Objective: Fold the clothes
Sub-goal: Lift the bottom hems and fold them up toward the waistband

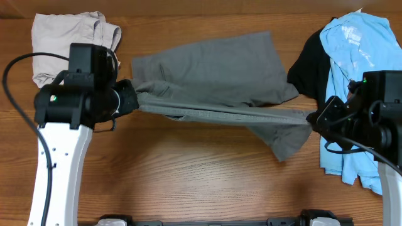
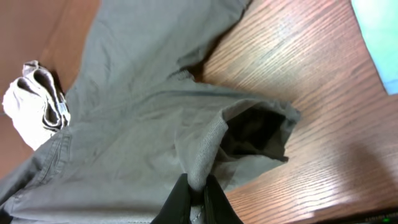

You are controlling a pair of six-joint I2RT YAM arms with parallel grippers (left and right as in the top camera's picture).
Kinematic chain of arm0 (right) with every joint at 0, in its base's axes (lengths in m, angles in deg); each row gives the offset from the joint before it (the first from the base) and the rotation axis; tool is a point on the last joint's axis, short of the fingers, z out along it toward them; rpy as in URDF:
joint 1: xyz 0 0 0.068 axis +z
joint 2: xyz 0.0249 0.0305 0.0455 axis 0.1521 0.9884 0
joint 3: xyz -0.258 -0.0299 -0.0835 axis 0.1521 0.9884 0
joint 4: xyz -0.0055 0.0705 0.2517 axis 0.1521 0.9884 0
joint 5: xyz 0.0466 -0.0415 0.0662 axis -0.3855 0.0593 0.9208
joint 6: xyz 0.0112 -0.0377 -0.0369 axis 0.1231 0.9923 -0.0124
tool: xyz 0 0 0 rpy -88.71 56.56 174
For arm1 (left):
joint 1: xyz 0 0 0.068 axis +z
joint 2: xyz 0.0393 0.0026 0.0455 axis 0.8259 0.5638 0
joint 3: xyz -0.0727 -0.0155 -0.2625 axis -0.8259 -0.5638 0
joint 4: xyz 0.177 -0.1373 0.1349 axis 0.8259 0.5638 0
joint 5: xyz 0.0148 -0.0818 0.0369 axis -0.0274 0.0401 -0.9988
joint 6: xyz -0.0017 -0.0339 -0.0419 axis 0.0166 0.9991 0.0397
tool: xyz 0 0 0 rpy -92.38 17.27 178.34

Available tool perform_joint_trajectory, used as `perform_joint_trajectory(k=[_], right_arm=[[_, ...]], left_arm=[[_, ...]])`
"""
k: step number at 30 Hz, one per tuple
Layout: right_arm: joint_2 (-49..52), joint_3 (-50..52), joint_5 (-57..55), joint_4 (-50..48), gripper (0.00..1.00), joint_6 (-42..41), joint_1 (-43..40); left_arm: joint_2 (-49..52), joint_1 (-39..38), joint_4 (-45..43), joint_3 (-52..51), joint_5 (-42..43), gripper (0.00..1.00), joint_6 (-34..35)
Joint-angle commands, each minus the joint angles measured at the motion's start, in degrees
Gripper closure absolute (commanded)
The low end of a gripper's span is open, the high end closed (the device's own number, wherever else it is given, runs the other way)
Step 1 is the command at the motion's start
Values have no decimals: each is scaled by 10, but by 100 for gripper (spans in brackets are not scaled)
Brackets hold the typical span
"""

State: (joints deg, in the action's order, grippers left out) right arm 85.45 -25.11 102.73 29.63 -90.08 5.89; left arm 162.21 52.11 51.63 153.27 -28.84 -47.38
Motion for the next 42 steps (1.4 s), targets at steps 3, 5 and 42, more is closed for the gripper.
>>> perform_joint_trajectory(k=[3,5,42], right_arm=[[27,-16,-106,-20,96,49,-26],[54,-16,-104,-42,96,67,-26],[439,-16,-109,-680,96,159,64]], left_arm=[[5,21,-1,11,-130,96,-21],[16,21,-1,7,-130,96,-21],[289,52,-392,-43,-274,96,63]])
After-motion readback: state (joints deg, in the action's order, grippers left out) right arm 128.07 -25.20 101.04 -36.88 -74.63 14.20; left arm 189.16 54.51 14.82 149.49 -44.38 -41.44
